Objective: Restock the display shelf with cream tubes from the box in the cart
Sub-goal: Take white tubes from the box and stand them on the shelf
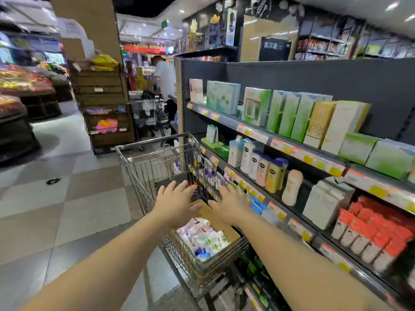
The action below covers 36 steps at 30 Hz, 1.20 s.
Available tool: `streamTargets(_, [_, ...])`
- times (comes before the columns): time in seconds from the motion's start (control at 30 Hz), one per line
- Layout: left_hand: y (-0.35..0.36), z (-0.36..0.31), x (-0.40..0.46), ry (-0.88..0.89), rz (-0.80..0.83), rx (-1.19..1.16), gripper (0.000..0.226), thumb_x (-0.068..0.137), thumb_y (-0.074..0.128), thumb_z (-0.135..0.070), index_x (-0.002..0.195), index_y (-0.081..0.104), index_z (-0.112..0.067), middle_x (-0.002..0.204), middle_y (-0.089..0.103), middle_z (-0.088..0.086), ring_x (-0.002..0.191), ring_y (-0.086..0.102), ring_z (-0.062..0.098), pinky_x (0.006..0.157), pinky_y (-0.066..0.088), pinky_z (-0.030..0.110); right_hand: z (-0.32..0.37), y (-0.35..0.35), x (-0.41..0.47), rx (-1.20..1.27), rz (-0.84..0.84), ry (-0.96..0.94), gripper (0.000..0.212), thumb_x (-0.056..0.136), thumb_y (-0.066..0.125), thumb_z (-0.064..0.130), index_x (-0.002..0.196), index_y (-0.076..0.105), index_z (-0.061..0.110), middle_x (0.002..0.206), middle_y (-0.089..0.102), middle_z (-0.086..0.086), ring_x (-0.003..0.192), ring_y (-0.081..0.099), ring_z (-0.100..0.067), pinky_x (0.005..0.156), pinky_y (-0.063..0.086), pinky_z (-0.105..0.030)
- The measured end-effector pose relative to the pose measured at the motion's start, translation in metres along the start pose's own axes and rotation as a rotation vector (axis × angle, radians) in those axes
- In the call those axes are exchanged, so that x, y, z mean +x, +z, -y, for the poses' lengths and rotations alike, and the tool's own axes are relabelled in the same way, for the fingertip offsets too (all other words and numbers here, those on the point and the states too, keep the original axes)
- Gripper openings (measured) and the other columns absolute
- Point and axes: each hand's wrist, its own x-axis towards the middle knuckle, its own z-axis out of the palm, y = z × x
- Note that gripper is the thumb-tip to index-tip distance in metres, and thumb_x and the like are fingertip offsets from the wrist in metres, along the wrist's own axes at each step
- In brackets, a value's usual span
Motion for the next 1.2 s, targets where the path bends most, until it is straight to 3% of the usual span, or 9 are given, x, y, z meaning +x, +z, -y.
streamTargets(0.3, [0.032, 0.037, 0.146, -0.038, 0.013, -0.034, 0.067, 0.095, 0.035, -0.060, 0.153, 0.015, -0.033, 0.163, 0.006, -0.003, 0.149, 0.002, 0.026, 0.121, 0.003, 0.049, -0.009, 0.030, 0.152, 0.027, 0.013, 0.007, 0.067, 0.095, 0.038, 0.057, 0.152, 0.021, 0.026, 0.160, 0.018, -0.006, 0.148, 0.008, -0.029, 0.118, 0.010, -0.050])
streamTargets(0.6, [0.090, 0.057, 0.272, 0.070, 0.118, -0.098, 0.067, 0.094, 0.039, -0.059, 0.152, 0.018, -0.032, 0.162, 0.009, 0.001, 0.149, 0.005, 0.026, 0.120, 0.005, 0.049, -0.049, 0.072, 0.246, 0.032, 0.028, 0.113, 0.067, 0.093, 0.046, 0.053, 0.150, 0.025, 0.026, 0.157, 0.026, -0.008, 0.146, 0.015, -0.028, 0.119, 0.015, -0.046])
streamTargets(0.97, [0.214, 0.068, 0.422, 0.493, 0.410, -0.012, 0.076, 0.088, 0.046, -0.064, 0.151, 0.020, -0.030, 0.160, 0.021, 0.002, 0.146, 0.019, 0.029, 0.118, 0.019, 0.045, -0.085, 0.150, 0.301, 0.188, 0.119, 0.584, 0.065, 0.094, 0.052, 0.047, 0.149, 0.028, 0.023, 0.151, 0.035, -0.003, 0.140, 0.028, -0.025, 0.113, 0.028, -0.039])
streamTargets(1.2, [0.306, 0.085, 0.428, 0.620, 0.654, -0.051, 0.074, 0.087, 0.051, -0.062, 0.147, 0.031, -0.023, 0.153, 0.035, 0.001, 0.139, 0.032, 0.025, 0.113, 0.029, 0.042, -0.095, 0.225, 0.290, 0.336, 0.233, 0.844, 0.064, 0.093, 0.054, 0.045, 0.148, 0.030, 0.023, 0.148, 0.039, -0.002, 0.134, 0.039, -0.026, 0.106, 0.039, -0.041])
